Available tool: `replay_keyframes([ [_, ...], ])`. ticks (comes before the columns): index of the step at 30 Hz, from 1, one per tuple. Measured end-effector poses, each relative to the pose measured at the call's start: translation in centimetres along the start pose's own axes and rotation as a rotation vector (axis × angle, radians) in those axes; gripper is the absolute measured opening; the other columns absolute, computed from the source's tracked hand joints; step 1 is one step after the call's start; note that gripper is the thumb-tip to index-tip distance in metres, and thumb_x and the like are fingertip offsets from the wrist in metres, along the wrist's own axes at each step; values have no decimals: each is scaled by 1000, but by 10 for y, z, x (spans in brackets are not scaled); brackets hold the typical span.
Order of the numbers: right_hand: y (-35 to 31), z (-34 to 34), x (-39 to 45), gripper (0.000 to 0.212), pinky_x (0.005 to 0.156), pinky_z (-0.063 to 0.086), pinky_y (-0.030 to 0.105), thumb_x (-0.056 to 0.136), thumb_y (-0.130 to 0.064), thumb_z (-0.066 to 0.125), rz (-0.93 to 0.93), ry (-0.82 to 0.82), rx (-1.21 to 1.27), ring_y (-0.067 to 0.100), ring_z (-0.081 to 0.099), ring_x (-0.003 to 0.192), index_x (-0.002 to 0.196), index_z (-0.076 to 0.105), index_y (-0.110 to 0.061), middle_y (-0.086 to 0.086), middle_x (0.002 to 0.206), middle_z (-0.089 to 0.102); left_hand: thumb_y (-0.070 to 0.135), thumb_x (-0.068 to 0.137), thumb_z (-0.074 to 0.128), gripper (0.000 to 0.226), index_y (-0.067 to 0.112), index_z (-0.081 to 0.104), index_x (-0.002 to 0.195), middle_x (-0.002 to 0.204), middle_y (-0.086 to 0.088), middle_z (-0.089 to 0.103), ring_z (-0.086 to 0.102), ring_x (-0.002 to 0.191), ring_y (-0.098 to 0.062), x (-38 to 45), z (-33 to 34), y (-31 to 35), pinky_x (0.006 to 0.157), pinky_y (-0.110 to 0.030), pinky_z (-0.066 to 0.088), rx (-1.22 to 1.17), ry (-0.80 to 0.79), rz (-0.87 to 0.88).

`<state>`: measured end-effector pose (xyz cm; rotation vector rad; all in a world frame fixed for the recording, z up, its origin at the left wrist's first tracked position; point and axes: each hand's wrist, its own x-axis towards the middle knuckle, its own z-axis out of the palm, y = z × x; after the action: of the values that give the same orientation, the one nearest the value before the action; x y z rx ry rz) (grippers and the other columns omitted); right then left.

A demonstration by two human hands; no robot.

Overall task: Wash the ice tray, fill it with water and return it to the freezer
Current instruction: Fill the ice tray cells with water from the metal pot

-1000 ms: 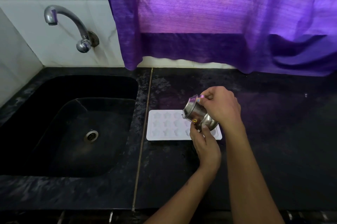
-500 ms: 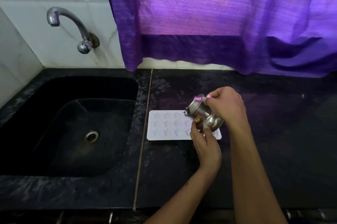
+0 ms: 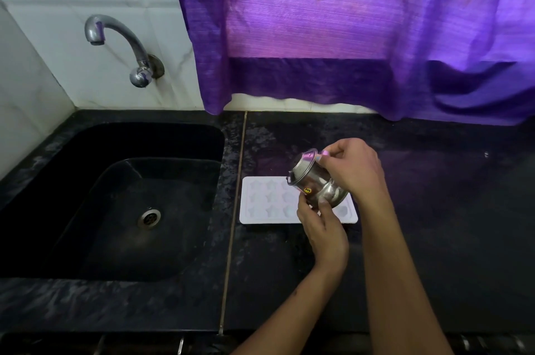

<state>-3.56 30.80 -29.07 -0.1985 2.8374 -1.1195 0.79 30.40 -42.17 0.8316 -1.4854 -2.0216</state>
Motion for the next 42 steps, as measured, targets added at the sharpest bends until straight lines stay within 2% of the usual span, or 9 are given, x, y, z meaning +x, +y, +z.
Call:
replay_keyframes([
  [3, -5, 6, -1, 10, 65, 38, 27, 88, -29, 63, -9, -7, -39, 16, 61, 86, 78, 63, -30, -6, 88, 68, 25, 101, 39, 42, 19, 37, 142, 137, -2, 49, 50, 124, -16, 1, -3, -1, 107, -40, 40, 3, 2, -22],
  [6, -9, 12, -2, 6, 68, 39, 28, 89, -31, 63, -24, -4, -67, 18, 62, 90, 84, 65, -30, -5, 93, 69, 28, 99, 39, 43, 20, 37, 141, 137, -3, 50, 49, 125, -18, 3, -6, -1, 107, -43, 40, 7, 10, -45],
  [20, -17, 24, -3, 11, 71, 38, 29, 90, -29, 63, -24, 7, -137, 19, 61, 92, 98, 69, -27, -2, 99, 68, 35, 99, 40, 40, 27, 40, 138, 131, -2, 56, 56, 118, -18, 3, -12, 8, 102, -45, 45, -40, -14, -108],
  [25, -18, 24, -4, 12, 71, 37, 28, 90, -28, 63, -18, 4, -145, 19, 61, 92, 100, 69, -27, -2, 99, 68, 52, 86, 40, 54, 31, 41, 136, 130, 0, 57, 56, 117, -18, 1, -12, 8, 101, -47, 45, -28, -16, -104],
  [29, -17, 24, -5, 11, 71, 38, 29, 90, -28, 63, -21, 10, -144, 20, 61, 92, 99, 69, -27, -2, 98, 69, 39, 96, 40, 43, 28, 40, 138, 132, -1, 55, 55, 118, -18, 2, -13, 6, 102, -46, 44, -25, -26, -110],
  [34, -16, 25, -6, 12, 71, 39, 29, 90, -29, 62, -21, 18, -129, 21, 62, 92, 99, 70, -28, -2, 97, 69, 45, 93, 39, 49, 30, 38, 139, 132, 1, 55, 54, 118, -17, 1, -13, 6, 103, -46, 43, 2, -18, -122],
  [37, -15, 22, -7, 14, 71, 38, 29, 90, -28, 59, -5, 19, -116, 22, 61, 92, 99, 70, -26, -1, 96, 69, 32, 99, 40, 43, 24, 37, 141, 136, -1, 52, 52, 121, -17, 1, -12, 8, 105, -41, 41, 11, 0, -114],
  [40, -17, 16, -7, 15, 69, 37, 28, 88, -25, 57, 25, 19, -79, 21, 59, 86, 94, 71, -24, -1, 92, 68, 24, 101, 40, 43, 18, 35, 143, 139, 2, 45, 49, 118, -10, 0, -12, 14, 99, -22, 42, 16, 8, -67],
  [42, -17, 12, -8, 14, 63, 35, 27, 85, -24, 58, 41, 30, -46, 20, 57, 81, 88, 71, -21, -1, 88, 68, 22, 101, 41, 45, 18, 33, 145, 139, 4, 40, 47, 113, -3, -3, -12, 17, 96, -17, 40, 37, -3, -41],
])
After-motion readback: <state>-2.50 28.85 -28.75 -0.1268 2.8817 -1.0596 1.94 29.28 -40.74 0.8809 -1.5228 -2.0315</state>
